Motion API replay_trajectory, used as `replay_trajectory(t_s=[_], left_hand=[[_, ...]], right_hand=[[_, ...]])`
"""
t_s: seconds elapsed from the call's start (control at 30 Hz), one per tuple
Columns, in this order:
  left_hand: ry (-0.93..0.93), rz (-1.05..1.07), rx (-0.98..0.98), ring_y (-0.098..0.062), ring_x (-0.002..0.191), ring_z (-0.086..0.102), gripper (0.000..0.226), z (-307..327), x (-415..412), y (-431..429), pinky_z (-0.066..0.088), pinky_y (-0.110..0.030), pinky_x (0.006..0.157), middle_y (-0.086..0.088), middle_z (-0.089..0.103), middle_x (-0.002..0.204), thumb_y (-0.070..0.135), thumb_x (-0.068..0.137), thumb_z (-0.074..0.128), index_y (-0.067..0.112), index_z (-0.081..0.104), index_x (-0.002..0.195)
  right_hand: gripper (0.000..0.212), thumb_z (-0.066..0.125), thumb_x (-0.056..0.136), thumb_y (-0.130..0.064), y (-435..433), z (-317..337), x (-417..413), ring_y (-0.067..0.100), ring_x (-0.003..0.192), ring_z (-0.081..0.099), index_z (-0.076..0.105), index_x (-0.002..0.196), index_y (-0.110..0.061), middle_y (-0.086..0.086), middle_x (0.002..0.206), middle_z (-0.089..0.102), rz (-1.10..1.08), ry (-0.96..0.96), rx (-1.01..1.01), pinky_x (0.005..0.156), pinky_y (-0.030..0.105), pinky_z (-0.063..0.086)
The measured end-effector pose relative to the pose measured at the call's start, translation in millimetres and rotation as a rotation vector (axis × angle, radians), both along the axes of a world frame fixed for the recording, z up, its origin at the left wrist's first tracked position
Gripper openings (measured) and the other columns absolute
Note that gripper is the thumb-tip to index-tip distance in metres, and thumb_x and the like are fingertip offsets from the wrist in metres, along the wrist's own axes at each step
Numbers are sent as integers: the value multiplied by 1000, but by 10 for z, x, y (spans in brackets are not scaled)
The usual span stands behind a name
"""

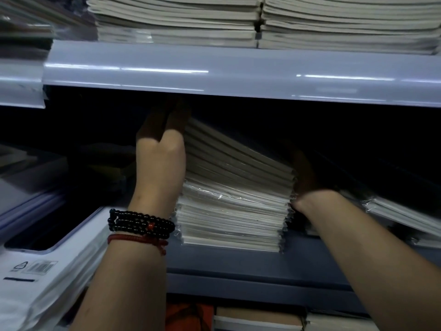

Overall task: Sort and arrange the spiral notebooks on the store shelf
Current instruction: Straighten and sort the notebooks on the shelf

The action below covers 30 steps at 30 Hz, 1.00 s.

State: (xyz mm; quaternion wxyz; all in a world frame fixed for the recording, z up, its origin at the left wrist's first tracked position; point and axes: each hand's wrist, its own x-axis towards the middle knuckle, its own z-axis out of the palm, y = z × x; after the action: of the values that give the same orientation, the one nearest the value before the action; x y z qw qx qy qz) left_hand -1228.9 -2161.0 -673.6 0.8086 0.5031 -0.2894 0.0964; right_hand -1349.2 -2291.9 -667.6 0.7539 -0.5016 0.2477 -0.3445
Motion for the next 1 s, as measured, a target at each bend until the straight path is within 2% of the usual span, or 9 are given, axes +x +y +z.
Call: replay_trajectory(t_s=[0.23, 0.37, 0.43, 0.6, 0.7, 0.77, 0.83, 0.9, 1.0], left_hand=[[-47, -16, 108, 7, 97, 64, 17, -38, 15, 36, 47, -11, 82, 25, 70, 98, 28, 95, 64, 31, 69, 111], [64, -6, 99, -11, 116, 61, 53, -36, -1, 64, 47, -25, 96, 11, 66, 117, 46, 87, 57, 17, 64, 131], [111, -10, 90, -10, 115, 60, 55, -33, -3, 74, 47, -26, 97, 7, 65, 125, 48, 88, 56, 17, 62, 133], [192, -54, 148, -11, 124, 56, 54, -107, 58, 75, 43, -31, 107, 10, 61, 133, 54, 94, 55, 26, 57, 139], [353, -138, 223, -20, 133, 51, 79, -120, 135, 20, 36, -44, 116, 6, 56, 144, 77, 85, 46, 28, 51, 146], [425, -249, 178, -23, 142, 43, 75, -130, 171, -46, 29, -46, 121, 0, 46, 154, 71, 97, 32, 23, 41, 154], [398, -283, 197, -20, 142, 43, 71, -167, 171, -63, 29, -45, 121, 1, 46, 155, 69, 99, 30, 24, 41, 154], [323, -308, 205, -16, 139, 46, 72, -226, 167, -55, 31, -45, 121, 6, 51, 151, 73, 96, 33, 29, 45, 151], [272, -315, 180, -11, 136, 50, 64, -235, 162, -40, 32, -42, 120, 10, 54, 147, 69, 98, 33, 32, 48, 149]], right_hand=[[35, 51, 101, -37, 74, 28, -40, 2, 33, 56, 57, 73, -18, -5, 44, 62, -77, 10, -11, 33, 11, 40], [37, 48, 101, -39, 91, 39, -75, 5, 36, 45, 49, 69, -21, -6, 51, 54, -144, 105, -13, 30, 12, 32], [36, 49, 98, -46, 80, 37, -77, 8, 47, 37, 51, 71, -23, -4, 64, 46, -177, 143, -13, 41, 18, 30], [36, 47, 101, -39, 120, 23, -125, -1, 20, 39, 50, 71, -19, 3, 58, 52, -137, 99, -8, 24, 13, 29], [39, 46, 103, -35, 152, 32, -122, -3, 19, 38, 44, 67, -18, -7, 57, 49, -125, 59, 15, 25, 11, 32], [39, 46, 102, -36, 160, 19, -94, -2, 20, 40, 44, 68, -18, -8, 44, 52, -112, 35, 51, 25, 12, 33], [37, 50, 101, -39, 141, -3, -43, 2, 24, 48, 50, 72, -16, -2, 36, 54, -105, 9, 94, 26, 14, 36], [33, 53, 100, -38, 136, 4, -16, 2, 28, 52, 56, 76, -16, -2, 44, 56, -136, 38, 62, 27, 15, 37], [35, 51, 100, -38, 136, 10, 24, 13, 82, 70, 63, 120, -11, -1, 87, 67, -143, 96, -3, 42, 34, 44]])
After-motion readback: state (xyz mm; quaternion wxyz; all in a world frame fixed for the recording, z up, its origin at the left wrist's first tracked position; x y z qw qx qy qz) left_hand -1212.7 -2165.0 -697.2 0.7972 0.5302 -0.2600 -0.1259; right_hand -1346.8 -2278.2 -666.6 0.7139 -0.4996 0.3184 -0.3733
